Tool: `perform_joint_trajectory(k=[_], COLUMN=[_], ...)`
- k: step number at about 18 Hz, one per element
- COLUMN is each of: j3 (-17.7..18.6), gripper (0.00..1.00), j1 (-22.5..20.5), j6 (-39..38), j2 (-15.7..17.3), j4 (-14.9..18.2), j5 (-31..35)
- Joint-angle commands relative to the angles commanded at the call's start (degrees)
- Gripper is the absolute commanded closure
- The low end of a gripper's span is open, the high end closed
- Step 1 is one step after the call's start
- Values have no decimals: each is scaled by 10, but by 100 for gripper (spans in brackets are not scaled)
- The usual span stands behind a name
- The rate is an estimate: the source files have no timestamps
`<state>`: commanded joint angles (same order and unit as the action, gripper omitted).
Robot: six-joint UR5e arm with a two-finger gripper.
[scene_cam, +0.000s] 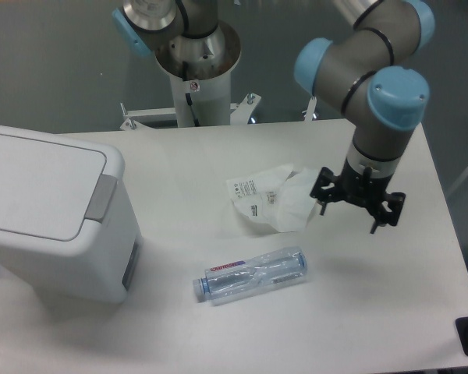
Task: Open the trash can
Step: 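Move the gripper from beside the paper toward the white trash bin lid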
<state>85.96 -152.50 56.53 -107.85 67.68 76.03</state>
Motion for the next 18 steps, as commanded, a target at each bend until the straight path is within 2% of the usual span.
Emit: perform_joint_trajectory(k=[8, 12, 14, 15, 16, 18], j3=[3, 8, 11, 19, 20, 25], gripper=[0, 0, 0, 0, 0, 0], j1=[90, 122, 122, 120, 120, 125], j6=[-137, -165, -164, -166, -169, -202], j2=[19, 48, 62, 67, 72, 98], j4=[-5, -6, -6, -6, -6, -6], j5=[-22, -37, -92, -149, -178, -193])
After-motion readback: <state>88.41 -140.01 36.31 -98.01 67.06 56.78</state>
